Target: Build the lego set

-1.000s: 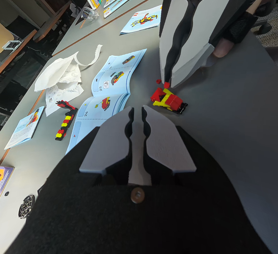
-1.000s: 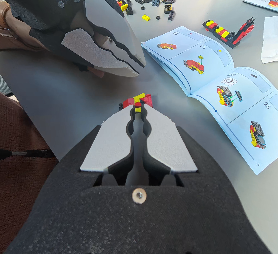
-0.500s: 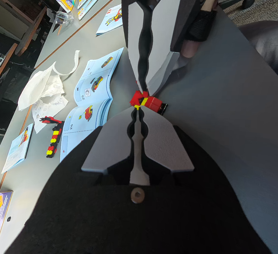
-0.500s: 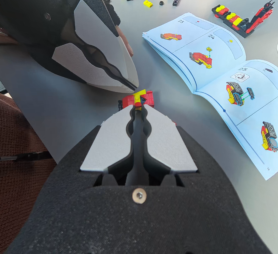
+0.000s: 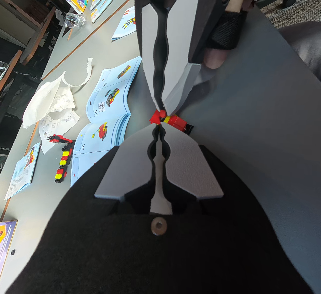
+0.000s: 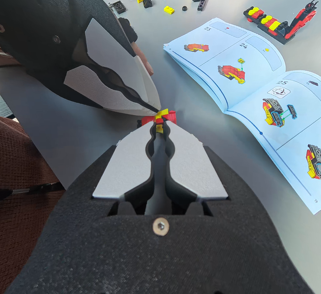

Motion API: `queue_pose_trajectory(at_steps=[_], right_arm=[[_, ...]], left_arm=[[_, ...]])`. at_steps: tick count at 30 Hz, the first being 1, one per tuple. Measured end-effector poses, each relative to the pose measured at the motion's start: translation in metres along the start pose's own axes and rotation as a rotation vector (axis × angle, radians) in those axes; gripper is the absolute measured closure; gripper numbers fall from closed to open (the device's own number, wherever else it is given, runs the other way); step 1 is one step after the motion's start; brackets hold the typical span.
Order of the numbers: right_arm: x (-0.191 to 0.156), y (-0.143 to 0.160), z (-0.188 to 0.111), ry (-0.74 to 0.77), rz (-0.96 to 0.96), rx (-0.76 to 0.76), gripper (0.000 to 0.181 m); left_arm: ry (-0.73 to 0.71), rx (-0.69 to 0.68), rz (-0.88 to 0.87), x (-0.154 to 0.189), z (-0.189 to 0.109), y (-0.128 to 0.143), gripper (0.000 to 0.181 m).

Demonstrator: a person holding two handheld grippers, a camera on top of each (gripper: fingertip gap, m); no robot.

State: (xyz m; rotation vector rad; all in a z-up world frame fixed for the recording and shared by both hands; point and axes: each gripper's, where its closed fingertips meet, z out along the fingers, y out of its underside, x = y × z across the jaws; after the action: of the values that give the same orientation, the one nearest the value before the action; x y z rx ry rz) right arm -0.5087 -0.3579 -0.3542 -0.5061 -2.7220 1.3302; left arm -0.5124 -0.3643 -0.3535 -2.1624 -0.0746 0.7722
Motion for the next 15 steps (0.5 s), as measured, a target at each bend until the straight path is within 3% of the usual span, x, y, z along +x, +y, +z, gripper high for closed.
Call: queue_pose_trajectory(at_steps=[15], right_arm=[[-0.0041, 0.0023, 0.0004, -0.021, 0.026, -0.072, 0.174]], left_arm=[[-0.007, 0.001, 0.008, 0.0001, -0.0004, -0.0001, 0.181]])
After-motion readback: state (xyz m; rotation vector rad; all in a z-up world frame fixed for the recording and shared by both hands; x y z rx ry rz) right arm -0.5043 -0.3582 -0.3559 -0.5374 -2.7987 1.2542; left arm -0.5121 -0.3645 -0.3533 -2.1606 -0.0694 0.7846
